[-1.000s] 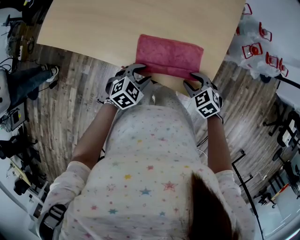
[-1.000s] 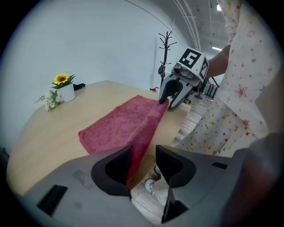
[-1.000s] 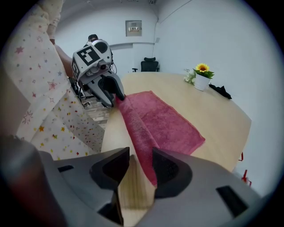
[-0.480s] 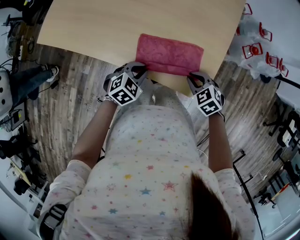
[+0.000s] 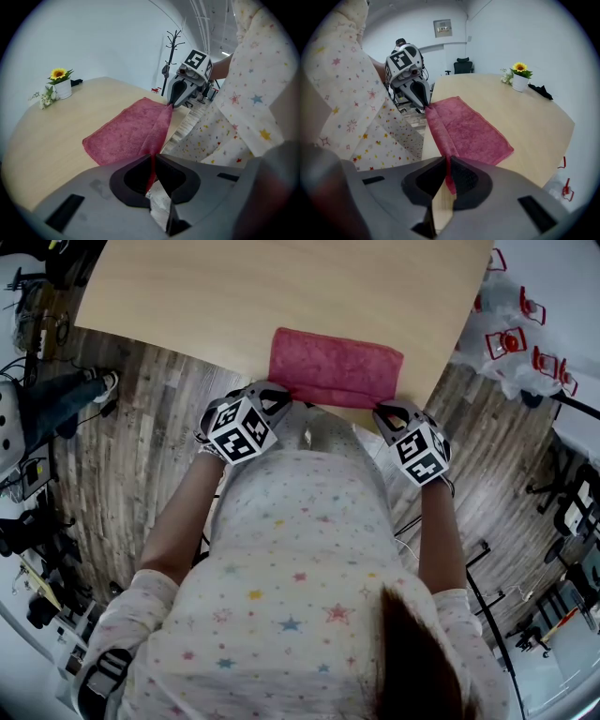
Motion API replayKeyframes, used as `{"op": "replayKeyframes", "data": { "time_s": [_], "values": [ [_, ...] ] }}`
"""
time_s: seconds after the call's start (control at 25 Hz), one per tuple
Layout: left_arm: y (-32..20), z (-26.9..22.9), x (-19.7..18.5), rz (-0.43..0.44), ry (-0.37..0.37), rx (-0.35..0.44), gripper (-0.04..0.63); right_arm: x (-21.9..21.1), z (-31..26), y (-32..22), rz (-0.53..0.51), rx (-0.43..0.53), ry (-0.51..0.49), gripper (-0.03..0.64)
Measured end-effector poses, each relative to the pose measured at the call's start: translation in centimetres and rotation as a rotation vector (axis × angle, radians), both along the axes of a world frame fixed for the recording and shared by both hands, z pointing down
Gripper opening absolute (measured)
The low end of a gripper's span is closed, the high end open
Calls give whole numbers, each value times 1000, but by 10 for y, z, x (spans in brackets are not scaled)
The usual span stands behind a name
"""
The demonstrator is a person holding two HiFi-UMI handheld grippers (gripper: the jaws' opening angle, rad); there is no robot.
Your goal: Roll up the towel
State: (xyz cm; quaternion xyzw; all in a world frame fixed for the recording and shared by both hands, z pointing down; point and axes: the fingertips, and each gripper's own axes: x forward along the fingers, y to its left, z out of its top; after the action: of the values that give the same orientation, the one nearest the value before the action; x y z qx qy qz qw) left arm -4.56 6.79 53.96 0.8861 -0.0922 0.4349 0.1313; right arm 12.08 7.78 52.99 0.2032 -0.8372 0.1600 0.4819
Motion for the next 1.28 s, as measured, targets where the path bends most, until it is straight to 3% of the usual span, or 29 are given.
{"op": "replayKeyframes", "data": {
  "time_s": [0.2, 0.52, 0.64, 0.92, 1.28],
  "values": [
    [-18, -8, 0, -28, 29, -24, 35, 0, -10, -19, 50, -17, -47, 37],
    [-58, -6, 1, -149, 53, -33, 35, 9, -5, -52, 134, 35, -18, 51],
    [-70, -3, 1, -200, 43, -19, 37, 15, 2, -59, 166, 53, 16, 58],
    [-72, 8, 3, -205, 31, 9, 37, 16, 11, -60, 164, 60, 45, 61],
    [-80, -9, -12, -300, 87, 38, 51, 20, -4, -66, 215, 97, 11, 77]
  ]
}}
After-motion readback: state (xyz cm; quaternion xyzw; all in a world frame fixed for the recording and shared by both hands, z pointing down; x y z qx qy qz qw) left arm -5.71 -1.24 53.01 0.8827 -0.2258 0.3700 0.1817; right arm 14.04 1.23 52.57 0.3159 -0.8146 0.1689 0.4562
